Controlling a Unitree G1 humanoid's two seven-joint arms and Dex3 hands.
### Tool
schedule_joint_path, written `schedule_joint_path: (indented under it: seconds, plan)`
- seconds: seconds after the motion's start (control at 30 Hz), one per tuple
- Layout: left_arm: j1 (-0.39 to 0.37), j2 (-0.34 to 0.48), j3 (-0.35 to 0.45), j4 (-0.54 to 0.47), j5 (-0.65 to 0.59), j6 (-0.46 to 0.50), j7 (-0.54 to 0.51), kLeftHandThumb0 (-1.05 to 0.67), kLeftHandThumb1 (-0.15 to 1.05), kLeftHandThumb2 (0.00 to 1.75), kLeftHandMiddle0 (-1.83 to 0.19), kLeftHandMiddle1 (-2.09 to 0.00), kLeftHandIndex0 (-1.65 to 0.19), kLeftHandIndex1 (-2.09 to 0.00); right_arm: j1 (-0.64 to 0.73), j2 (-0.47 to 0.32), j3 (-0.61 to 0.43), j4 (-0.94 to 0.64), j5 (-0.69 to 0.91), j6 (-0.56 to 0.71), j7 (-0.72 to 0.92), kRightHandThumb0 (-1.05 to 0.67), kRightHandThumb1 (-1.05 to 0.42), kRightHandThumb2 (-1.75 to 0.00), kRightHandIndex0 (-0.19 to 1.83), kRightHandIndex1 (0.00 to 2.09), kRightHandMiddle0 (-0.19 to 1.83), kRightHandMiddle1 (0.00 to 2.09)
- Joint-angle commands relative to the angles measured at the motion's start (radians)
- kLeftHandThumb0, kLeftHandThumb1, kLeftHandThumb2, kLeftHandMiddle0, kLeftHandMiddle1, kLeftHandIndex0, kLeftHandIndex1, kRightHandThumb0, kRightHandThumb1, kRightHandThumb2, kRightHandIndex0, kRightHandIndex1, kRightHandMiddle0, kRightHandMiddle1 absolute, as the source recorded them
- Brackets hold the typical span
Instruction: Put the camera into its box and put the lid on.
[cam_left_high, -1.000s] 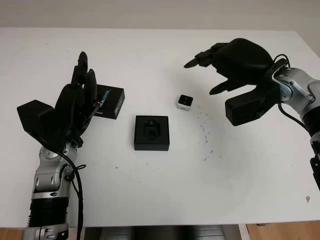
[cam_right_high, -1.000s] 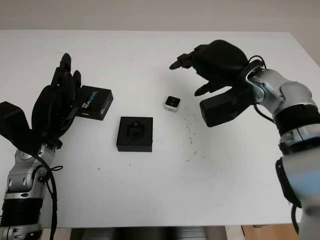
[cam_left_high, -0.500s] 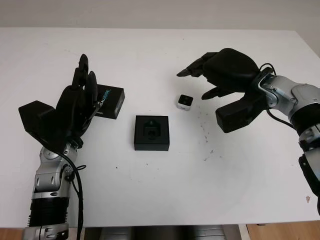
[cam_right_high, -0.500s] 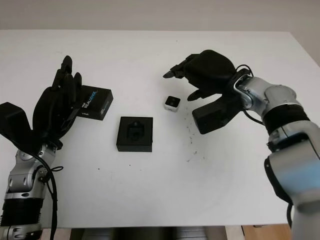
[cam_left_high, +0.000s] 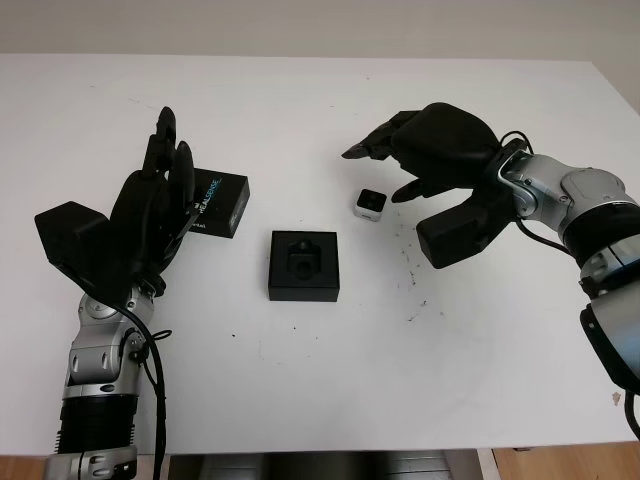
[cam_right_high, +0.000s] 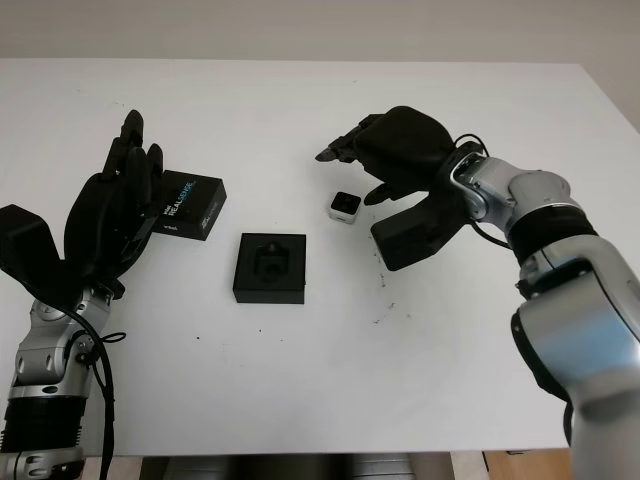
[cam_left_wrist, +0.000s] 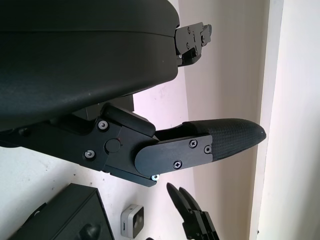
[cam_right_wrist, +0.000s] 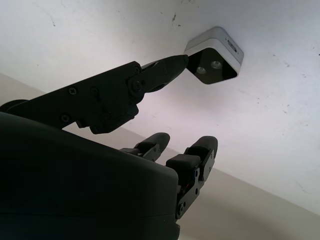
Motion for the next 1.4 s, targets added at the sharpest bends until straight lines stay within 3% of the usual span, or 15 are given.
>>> schedule_joint_path:
  seconds: [0.0, 0.3, 0.6, 0.97, 1.3, 1.37]
  plan:
    - [-0.002, -0.002, 0.003, -0.01, -0.004, -0.011, -0.001, -0.81, 1.05, 0.62, 0.19, 0.0, 0.19, 0.0, -0.022, 0.001, 0.013, 0.011, -0.009, 0.009, -0.002, -0.27, -0.86, -0.05, 0.43, 0.32, 0.42, 0.31]
    - [-0.002, -0.004, 0.001, -0.012, -0.009, -0.009, -0.002, -0.81, 1.05, 0.61, 0.19, 0.0, 0.19, 0.0, -0.025, 0.008, 0.064, 0.023, -0.047, 0.017, -0.02, -0.29, -0.86, -0.05, 0.46, 0.32, 0.44, 0.29]
    - [-0.002, -0.003, -0.002, -0.014, -0.007, -0.004, -0.003, -0.82, 1.05, 0.62, 0.19, 0.0, 0.19, 0.0, -0.01, 0.031, 0.062, 0.052, -0.021, 0.005, 0.027, -0.22, -0.87, -0.06, 0.45, 0.29, 0.46, 0.23]
    - [0.0, -0.005, -0.003, -0.016, -0.006, -0.004, -0.001, -0.81, 1.05, 0.62, 0.19, 0.0, 0.19, 0.0, 0.008, 0.06, 0.066, 0.085, -0.015, 0.003, -0.034, -0.2, -0.87, -0.06, 0.51, 0.29, 0.53, 0.23]
    - [0.001, -0.003, -0.003, -0.015, -0.005, -0.004, -0.002, -0.82, 1.05, 0.62, 0.19, 0.0, 0.19, 0.0, 0.011, 0.063, 0.103, 0.096, -0.047, 0.019, -0.113, -0.19, -0.92, -0.07, 0.63, 0.37, 0.65, 0.32]
    - [0.002, -0.003, -0.001, -0.015, -0.008, -0.002, -0.004, -0.82, 1.05, 0.62, 0.19, 0.0, 0.19, 0.0, 0.008, 0.063, 0.117, 0.1, -0.059, 0.025, -0.129, -0.19, -0.94, -0.06, 0.63, 0.43, 0.63, 0.45]
